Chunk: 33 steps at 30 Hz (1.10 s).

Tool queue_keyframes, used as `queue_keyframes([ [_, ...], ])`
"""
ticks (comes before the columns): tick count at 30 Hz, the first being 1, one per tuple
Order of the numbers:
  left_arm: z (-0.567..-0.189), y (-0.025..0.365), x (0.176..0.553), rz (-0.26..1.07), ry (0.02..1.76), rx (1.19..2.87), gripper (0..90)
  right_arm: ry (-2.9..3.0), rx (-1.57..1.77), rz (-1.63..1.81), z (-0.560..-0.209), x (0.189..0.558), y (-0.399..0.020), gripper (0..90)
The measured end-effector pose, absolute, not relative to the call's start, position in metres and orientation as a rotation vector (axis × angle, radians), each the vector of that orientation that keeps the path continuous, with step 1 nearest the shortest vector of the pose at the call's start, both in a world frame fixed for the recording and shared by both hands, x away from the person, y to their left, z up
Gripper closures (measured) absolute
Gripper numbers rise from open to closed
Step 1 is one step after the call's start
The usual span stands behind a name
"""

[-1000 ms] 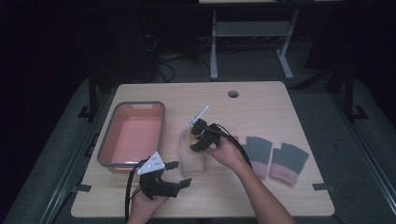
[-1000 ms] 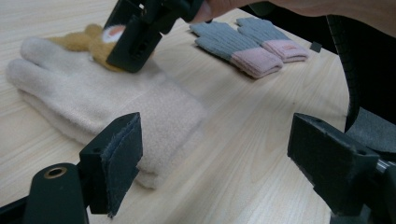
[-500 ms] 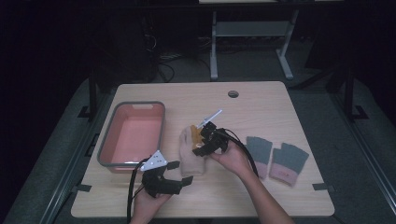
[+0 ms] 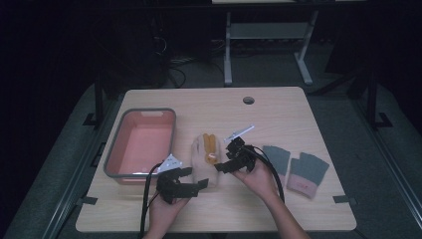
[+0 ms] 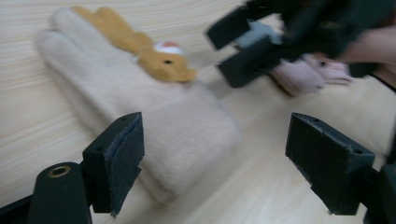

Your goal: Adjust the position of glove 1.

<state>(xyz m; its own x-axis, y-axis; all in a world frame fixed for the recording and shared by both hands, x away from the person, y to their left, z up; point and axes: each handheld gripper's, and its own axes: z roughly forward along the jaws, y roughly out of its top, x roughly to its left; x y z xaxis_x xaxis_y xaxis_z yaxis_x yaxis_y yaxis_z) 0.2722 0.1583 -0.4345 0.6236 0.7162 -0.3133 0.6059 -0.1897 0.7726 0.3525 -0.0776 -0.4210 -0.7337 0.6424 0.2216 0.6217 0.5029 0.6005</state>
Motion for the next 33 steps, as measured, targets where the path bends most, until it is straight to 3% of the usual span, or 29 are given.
queue_keyframes([
  [12,-0.435,0.146,0.293,0.163,1.206,1.951,25.2,2.649,1.197,1.051,-0.420,0.342,-0.095,29.9],
  [28,-0.456,0.145,0.315,-0.011,1.429,1.924,24.2,2.585,1.239,1.162,-0.418,0.315,-0.126,28.5],
  [33,-0.457,0.144,0.318,-0.071,1.419,1.898,33.9,2.580,1.247,1.159,-0.423,0.312,-0.131,28.5],
])
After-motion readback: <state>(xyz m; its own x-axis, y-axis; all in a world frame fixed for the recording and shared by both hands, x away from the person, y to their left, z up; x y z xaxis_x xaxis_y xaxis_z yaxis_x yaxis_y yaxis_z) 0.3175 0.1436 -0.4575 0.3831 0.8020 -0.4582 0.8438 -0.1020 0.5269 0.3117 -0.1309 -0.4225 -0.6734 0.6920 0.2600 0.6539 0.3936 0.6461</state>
